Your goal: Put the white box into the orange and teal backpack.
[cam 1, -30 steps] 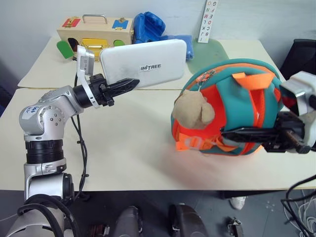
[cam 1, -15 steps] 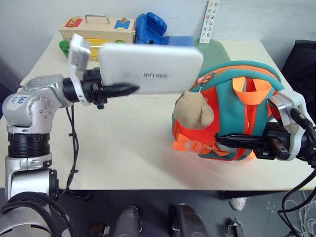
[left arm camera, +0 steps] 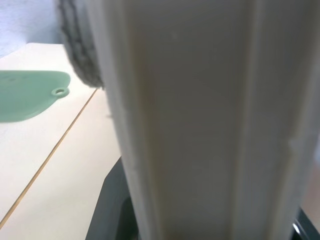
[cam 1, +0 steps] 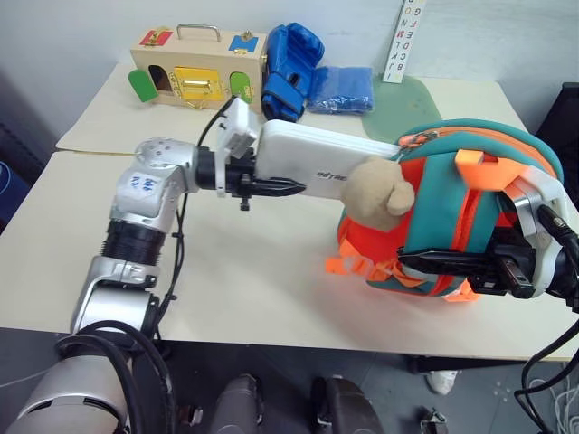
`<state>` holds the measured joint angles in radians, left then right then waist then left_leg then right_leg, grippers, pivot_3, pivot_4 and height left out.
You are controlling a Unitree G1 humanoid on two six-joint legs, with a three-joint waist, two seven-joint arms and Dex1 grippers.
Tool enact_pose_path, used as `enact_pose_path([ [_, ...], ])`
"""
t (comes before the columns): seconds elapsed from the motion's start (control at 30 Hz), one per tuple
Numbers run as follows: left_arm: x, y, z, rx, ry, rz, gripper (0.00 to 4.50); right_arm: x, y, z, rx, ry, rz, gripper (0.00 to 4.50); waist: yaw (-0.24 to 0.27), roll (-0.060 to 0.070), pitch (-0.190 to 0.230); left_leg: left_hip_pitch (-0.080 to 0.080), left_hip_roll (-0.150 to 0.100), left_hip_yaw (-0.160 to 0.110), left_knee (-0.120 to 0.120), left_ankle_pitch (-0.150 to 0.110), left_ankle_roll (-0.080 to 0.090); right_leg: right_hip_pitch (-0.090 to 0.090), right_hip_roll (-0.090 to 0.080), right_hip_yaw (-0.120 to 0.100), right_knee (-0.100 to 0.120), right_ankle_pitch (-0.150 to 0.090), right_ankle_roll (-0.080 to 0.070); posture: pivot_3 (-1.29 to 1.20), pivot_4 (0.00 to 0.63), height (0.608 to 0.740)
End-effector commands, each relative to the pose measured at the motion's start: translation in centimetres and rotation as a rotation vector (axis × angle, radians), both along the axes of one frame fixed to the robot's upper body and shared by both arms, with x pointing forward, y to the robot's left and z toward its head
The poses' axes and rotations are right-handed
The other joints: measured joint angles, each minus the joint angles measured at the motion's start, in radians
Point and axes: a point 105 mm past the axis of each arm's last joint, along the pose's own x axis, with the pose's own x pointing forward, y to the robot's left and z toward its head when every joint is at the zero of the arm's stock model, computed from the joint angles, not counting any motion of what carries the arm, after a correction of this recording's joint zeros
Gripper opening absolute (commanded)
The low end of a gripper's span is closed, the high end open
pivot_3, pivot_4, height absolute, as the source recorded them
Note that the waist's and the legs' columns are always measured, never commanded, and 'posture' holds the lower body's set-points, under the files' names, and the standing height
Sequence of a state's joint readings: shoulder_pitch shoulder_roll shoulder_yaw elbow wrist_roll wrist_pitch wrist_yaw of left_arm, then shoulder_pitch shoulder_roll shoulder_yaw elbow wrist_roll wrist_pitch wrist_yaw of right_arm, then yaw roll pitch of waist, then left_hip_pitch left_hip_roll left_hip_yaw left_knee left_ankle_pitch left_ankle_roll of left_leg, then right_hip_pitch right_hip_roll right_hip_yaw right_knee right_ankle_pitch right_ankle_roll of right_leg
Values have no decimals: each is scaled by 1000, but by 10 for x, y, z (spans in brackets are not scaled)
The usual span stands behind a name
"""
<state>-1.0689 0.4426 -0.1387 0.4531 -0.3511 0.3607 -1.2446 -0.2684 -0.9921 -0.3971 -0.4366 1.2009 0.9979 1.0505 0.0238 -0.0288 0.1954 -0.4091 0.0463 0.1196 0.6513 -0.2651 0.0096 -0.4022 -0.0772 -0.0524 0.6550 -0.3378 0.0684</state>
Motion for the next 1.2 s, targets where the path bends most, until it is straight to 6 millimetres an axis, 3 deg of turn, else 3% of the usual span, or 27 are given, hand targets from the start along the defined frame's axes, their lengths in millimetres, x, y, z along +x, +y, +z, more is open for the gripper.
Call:
enact_pose_path([
  [0.03,-9,-40,12,4,-69,-144,1428,-5,11,5,-4,-70,44,10,0,0,0,0,0,0,0,0,0,0,0,0,0,0,0,0,150,740],
  [0.13,-6,-64,4,37,-80,-173,1428,-5,15,3,-5,-77,53,10,2,0,0,0,-1,0,1,0,0,0,0,0,-1,0,0,0,150,740],
  [0.23,-4,-64,7,56,-100,-193,1428,-6,18,0,-23,-87,50,10,-3,0,0,0,-1,0,1,0,0,0,0,0,-1,1,1,0,150,740],
  [0.37,9,-31,22,41,-98,-123,1428,-10,11,1,-25,-83,21,10,-8,0,0,0,1,0,0,0,0,0,1,0,-1,1,1,0,150,740],
  [0.5,11,21,33,61,-63,-60,1428,-17,-1,0,-38,-65,-15,10,-27,0,0,0,1,0,-1,0,0,0,1,0,-1,0,1,0,150,740],
  [0.67,-4,49,44,53,-3,-85,1428,-29,-6,3,-42,-55,2,10,-28,0,0,0,1,0,-1,0,1,0,1,0,0,0,1,0,150,740],
  [0.8,-17,44,46,48,20,-139,1428,-34,-7,8,-18,-42,23,10,-21,0,0,0,0,-2,1,0,1,1,0,-1,0,0,1,0,150,740],
  [0.93,-12,24,43,20,-11,-135,1428,-37,-6,3,-43,-31,36,10,-20,0,0,0,0,-2,2,0,1,3,-1,-1,-1,1,1,0,150,740],
  [1.2,-12,1,46,-9,-17,-195,1428,-49,-8,11,-17,-4,81,10,-26,0,0,1,1,-2,1,0,0,3,1,-1,-1,1,1,0,150,740],
])
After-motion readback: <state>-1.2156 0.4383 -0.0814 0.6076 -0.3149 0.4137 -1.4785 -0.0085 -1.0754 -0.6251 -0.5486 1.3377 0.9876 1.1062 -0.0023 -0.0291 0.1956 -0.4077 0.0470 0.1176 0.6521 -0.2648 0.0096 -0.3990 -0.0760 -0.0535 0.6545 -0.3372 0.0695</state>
